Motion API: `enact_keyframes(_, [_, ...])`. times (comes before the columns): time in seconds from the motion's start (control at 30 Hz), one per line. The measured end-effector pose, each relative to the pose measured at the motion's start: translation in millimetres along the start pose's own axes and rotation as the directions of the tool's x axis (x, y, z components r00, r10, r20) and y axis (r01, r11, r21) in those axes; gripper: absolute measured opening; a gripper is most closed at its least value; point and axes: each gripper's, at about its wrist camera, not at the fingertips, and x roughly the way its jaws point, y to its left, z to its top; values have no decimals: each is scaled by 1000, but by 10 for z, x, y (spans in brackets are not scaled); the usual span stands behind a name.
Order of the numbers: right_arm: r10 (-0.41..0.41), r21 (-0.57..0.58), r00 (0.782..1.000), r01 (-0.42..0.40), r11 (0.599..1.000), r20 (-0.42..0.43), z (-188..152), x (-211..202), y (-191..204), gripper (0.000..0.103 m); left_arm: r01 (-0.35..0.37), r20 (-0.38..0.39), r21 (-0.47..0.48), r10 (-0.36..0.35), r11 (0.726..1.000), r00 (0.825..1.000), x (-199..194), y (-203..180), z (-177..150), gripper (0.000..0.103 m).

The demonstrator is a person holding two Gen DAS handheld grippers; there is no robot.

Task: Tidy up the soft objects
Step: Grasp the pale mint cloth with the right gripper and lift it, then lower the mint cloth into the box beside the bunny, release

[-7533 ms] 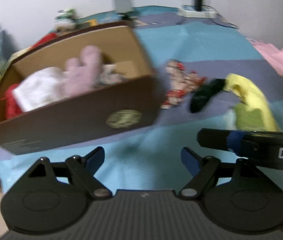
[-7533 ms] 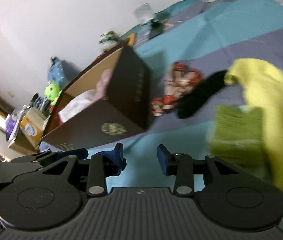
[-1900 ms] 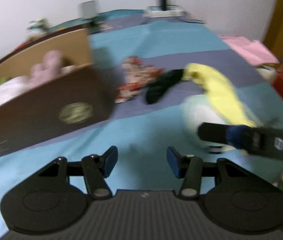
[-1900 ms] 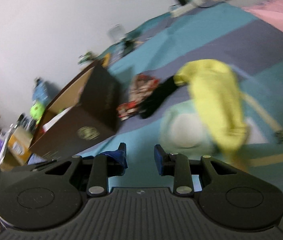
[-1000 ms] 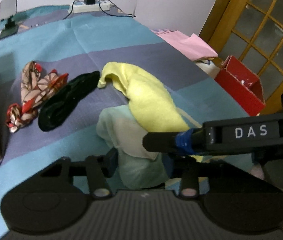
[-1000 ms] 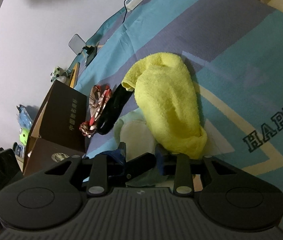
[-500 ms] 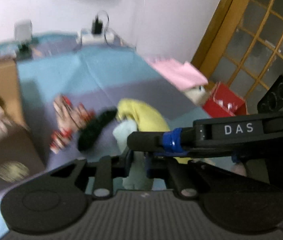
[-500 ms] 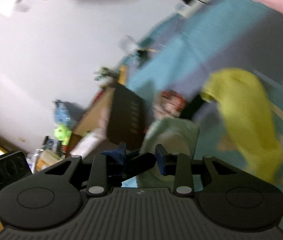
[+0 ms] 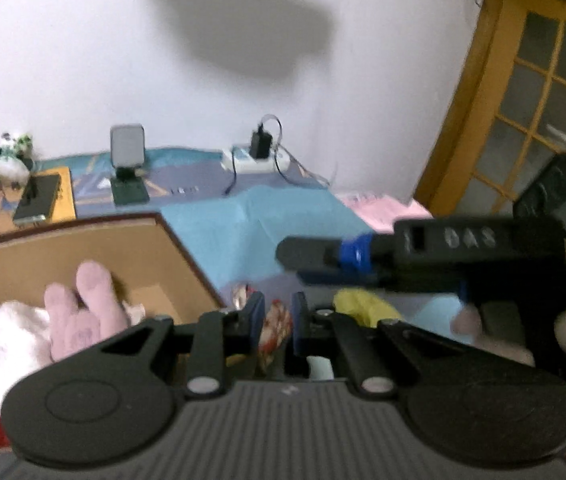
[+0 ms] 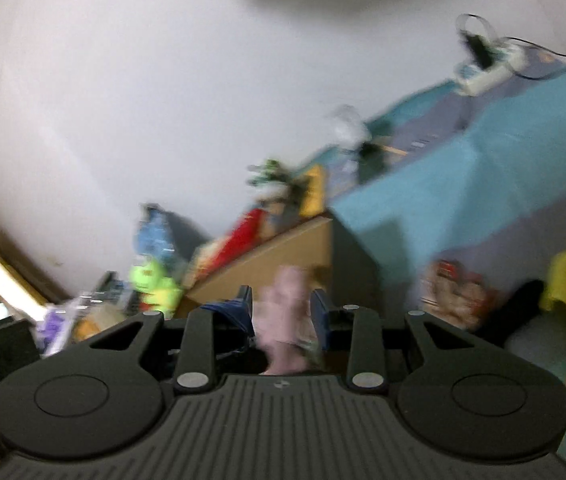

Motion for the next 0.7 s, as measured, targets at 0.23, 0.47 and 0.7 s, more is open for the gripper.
enact_keyframes(0.23, [-305,8,950,306,952,-70,-332,-107,-368,16,127,-173,56,-116,990,978,454,-209,-398,57])
enact_keyframes(0.47, [-362,141,923,378,915,-128,-589,-41,-612,13,155,-358,67,-121,986,926,1277,-279,-713,10])
enact_keyframes(0.7, [-315,153,945,326,933,-94,-624,-179,-463,8,209,-289,56,-185,976,939,1116,-314,-483,9])
